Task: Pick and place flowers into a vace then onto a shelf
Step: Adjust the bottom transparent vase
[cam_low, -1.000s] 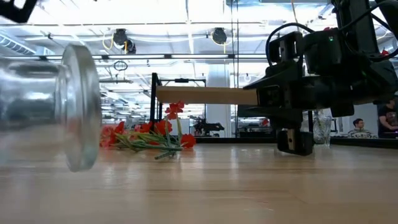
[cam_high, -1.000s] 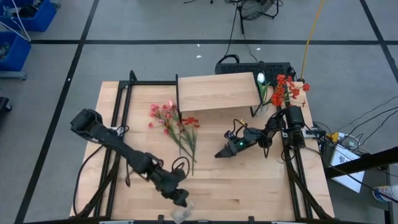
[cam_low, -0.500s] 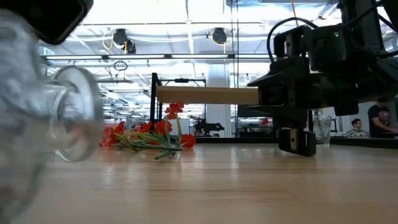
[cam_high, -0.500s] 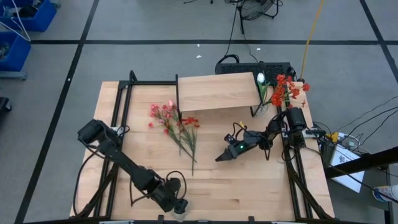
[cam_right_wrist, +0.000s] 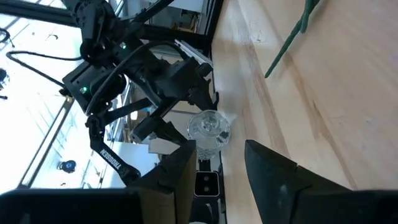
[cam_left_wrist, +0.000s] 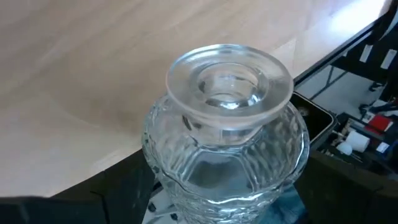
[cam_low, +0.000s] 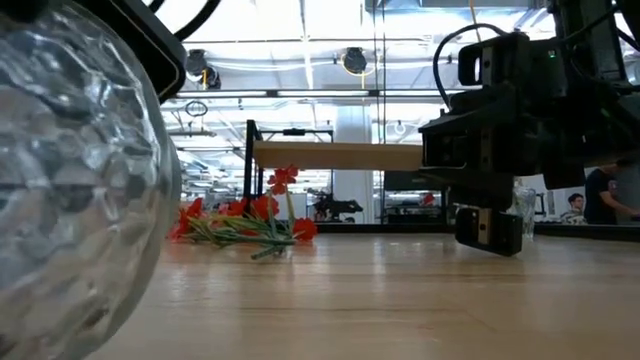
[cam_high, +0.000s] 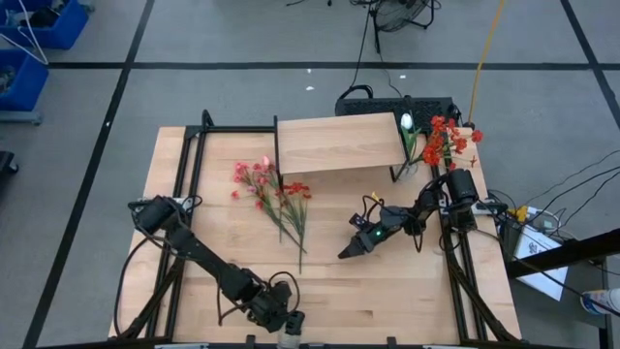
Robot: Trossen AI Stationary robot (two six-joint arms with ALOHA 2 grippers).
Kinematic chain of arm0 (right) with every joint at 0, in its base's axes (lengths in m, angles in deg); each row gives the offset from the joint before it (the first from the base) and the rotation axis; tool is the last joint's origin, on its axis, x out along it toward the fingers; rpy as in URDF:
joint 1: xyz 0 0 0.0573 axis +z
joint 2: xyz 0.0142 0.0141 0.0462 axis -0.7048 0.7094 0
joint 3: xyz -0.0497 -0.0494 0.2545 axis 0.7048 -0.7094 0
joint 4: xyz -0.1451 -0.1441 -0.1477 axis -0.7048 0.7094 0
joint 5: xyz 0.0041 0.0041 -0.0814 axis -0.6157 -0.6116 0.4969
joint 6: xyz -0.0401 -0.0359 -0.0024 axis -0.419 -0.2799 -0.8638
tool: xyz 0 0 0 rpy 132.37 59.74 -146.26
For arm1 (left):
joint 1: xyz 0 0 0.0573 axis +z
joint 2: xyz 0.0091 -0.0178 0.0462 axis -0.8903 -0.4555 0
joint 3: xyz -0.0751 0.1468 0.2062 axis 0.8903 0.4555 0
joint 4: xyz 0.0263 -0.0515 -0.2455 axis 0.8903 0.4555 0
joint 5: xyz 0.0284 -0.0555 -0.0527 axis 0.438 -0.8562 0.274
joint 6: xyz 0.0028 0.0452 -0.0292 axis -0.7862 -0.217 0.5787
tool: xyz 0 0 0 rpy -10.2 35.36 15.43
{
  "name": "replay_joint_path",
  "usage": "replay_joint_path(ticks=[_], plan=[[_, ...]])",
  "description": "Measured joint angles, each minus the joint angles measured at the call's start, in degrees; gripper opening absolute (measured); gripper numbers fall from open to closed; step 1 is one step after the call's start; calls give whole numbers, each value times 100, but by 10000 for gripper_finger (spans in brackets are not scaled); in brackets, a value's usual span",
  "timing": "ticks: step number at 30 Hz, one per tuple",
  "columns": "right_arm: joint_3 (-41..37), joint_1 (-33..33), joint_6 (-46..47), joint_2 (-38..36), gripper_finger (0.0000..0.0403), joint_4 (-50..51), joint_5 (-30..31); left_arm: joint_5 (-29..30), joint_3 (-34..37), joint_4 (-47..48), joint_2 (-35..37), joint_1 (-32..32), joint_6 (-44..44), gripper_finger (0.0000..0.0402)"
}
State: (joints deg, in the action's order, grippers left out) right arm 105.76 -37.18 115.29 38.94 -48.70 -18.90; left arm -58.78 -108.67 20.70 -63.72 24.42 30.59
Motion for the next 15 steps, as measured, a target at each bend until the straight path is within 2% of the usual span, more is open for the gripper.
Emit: replay_joint_path(ticks=[8, 12, 15], plan=[[-4, 1, -174, 3, 130, 8, 2, 380, -4, -463, -359, 239, 49, 345], [-4, 1, -242, 5, 130, 12, 13, 42, -29, -24, -355, 502, -8, 345], [-4, 1, -299, 5, 130, 12, 13, 58, -45, 355, -320, 756, 229, 344]])
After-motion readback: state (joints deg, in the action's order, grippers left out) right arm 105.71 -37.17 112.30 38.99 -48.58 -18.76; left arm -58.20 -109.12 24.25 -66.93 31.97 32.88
